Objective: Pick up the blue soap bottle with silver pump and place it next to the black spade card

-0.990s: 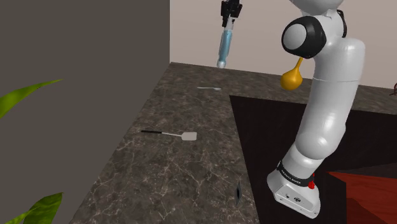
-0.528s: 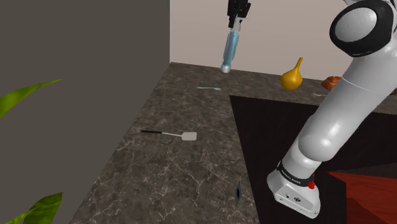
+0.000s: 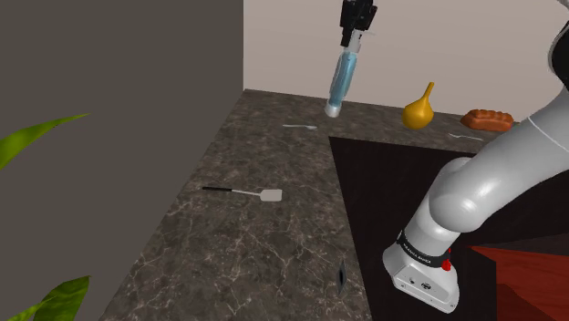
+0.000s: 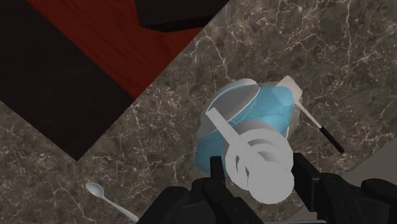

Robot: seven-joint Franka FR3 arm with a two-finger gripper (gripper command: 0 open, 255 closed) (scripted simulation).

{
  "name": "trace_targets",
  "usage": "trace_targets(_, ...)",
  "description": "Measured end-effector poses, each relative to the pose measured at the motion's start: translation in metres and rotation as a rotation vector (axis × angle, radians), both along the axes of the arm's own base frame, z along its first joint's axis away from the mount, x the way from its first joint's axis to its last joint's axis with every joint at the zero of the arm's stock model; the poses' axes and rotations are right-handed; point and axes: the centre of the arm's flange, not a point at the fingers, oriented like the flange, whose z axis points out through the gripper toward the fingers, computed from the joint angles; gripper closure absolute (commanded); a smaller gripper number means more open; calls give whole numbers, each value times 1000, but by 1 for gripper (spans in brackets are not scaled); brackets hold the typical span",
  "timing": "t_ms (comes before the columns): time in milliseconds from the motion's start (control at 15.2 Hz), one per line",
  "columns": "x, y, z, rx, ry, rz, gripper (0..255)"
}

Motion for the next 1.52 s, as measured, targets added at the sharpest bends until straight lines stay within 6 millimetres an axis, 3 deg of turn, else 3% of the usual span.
trace_targets(1518,-234,191,1,-1,-1,0,255)
